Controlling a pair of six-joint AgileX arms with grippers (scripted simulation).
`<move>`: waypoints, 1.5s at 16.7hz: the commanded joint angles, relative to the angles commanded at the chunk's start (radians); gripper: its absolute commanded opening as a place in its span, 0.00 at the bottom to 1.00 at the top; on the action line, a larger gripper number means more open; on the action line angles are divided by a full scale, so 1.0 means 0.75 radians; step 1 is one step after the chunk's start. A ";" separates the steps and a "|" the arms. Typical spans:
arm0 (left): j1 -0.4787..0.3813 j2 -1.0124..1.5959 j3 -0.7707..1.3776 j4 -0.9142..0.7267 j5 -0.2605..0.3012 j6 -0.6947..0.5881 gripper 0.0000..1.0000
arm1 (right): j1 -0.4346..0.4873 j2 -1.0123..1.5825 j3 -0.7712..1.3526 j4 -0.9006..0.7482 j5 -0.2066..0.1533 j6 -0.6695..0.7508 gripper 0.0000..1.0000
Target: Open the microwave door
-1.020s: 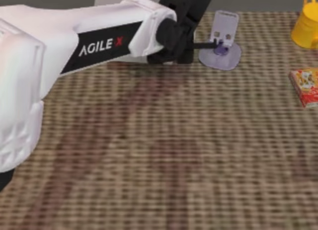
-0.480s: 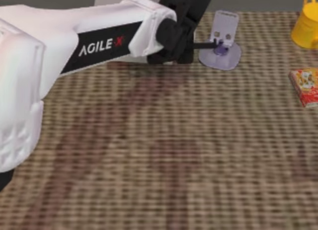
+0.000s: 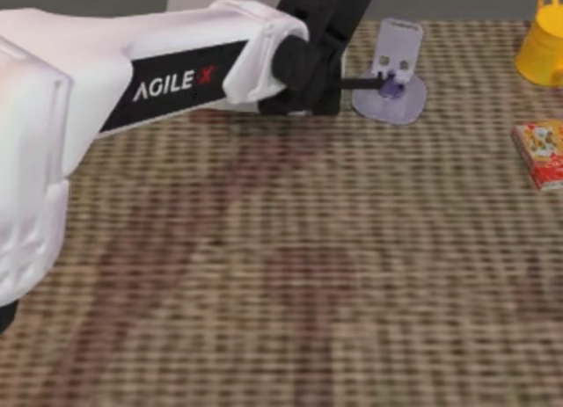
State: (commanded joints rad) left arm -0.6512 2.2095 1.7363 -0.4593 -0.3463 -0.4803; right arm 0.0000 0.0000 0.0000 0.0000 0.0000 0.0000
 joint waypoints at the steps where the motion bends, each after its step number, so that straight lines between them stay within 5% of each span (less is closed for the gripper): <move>1: 0.004 -0.014 -0.016 0.014 0.007 0.012 0.00 | 0.000 0.000 0.000 0.000 0.000 0.000 1.00; 25: 0.008 -0.027 -0.047 0.027 0.016 0.032 0.00 | 0.000 0.000 0.000 0.000 0.000 0.000 1.00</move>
State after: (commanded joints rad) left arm -0.6449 2.1893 1.7011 -0.4388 -0.3339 -0.4561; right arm 0.0000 0.0000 0.0000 0.0000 0.0000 0.0000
